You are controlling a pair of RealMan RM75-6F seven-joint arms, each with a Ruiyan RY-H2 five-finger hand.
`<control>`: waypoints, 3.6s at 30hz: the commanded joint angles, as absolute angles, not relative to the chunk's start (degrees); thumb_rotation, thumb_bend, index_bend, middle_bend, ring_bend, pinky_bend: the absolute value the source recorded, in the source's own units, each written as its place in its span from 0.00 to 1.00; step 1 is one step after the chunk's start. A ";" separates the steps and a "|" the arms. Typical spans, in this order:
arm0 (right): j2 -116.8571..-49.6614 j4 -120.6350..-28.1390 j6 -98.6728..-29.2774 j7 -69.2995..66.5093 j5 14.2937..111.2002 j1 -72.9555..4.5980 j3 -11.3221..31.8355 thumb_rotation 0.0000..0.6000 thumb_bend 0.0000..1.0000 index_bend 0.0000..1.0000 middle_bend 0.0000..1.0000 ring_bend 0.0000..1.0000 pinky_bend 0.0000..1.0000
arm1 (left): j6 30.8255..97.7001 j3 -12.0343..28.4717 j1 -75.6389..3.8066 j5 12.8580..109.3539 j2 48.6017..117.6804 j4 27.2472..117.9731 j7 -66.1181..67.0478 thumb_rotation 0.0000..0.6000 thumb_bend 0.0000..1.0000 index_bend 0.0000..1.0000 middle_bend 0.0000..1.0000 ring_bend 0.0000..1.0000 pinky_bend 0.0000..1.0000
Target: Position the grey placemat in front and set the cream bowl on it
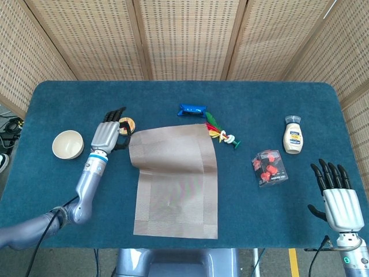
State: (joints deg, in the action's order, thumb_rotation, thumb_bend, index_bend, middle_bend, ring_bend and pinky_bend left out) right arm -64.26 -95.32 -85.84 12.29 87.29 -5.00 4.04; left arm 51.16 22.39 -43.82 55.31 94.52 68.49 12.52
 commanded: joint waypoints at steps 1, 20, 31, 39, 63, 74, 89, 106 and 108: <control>-64.34 -95.35 -85.70 12.47 87.27 -5.05 3.98 1.00 0.00 0.02 0.00 0.00 0.00 | 49.10 22.83 -44.39 52.10 95.76 63.24 11.82 1.00 0.73 0.79 0.00 0.00 0.00; -66.09 -91.93 -82.37 12.29 93.82 -7.41 0.62 1.00 0.00 0.07 0.00 0.00 0.00 | 64.10 18.08 -34.23 68.95 82.24 74.95 -0.17 1.00 0.00 0.00 0.00 0.00 0.00; -68.18 -85.24 -72.13 1.18 109.04 -18.72 -4.89 1.00 0.00 0.12 0.00 0.00 0.00 | 75.83 11.85 -21.95 71.38 68.60 96.06 5.98 1.00 0.00 0.00 0.00 0.00 0.00; -72.68 -82.82 -66.96 -1.28 114.26 -25.89 -5.39 1.00 0.00 0.13 0.00 0.00 0.00 | 81.38 7.39 -16.02 74.56 64.90 103.53 7.02 1.00 0.00 0.00 0.00 0.00 0.00; -86.79 -78.19 -52.51 3.79 107.74 -35.21 -1.53 1.00 0.00 0.14 0.00 0.00 0.00 | 82.95 4.83 -12.76 75.99 63.42 105.94 10.70 1.00 0.00 0.00 0.00 0.00 0.00; -88.96 -75.78 -52.68 6.00 106.58 -36.25 -2.25 1.00 0.00 0.16 0.00 0.00 0.00 | 82.06 5.26 -12.72 75.78 62.79 105.95 10.00 1.00 0.00 0.00 0.00 0.00 0.00; -86.64 -77.55 -54.08 6.15 106.66 -36.93 -5.43 1.00 0.00 0.15 0.00 0.00 0.00 | 81.15 5.53 -12.61 75.59 62.38 106.09 9.90 1.00 0.00 0.00 0.00 0.00 0.00; -90.59 -72.93 -54.83 5.90 104.02 -38.48 -4.47 1.00 0.31 0.16 0.00 0.00 0.00 | 80.76 5.77 -12.45 75.96 62.39 106.17 9.98 1.00 0.00 0.00 0.00 0.00 0.00; -90.97 -72.52 -55.25 5.59 103.91 -38.71 -4.32 1.00 0.39 0.16 0.00 0.00 0.00 | 80.74 5.78 -12.41 76.05 62.35 106.17 9.88 1.00 0.00 0.00 0.00 0.00 0.00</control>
State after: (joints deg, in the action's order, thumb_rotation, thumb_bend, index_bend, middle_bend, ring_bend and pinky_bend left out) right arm -90.83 -72.64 -55.09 5.73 103.97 -38.59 -4.39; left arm 80.75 5.78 -12.42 76.04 62.36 106.17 9.89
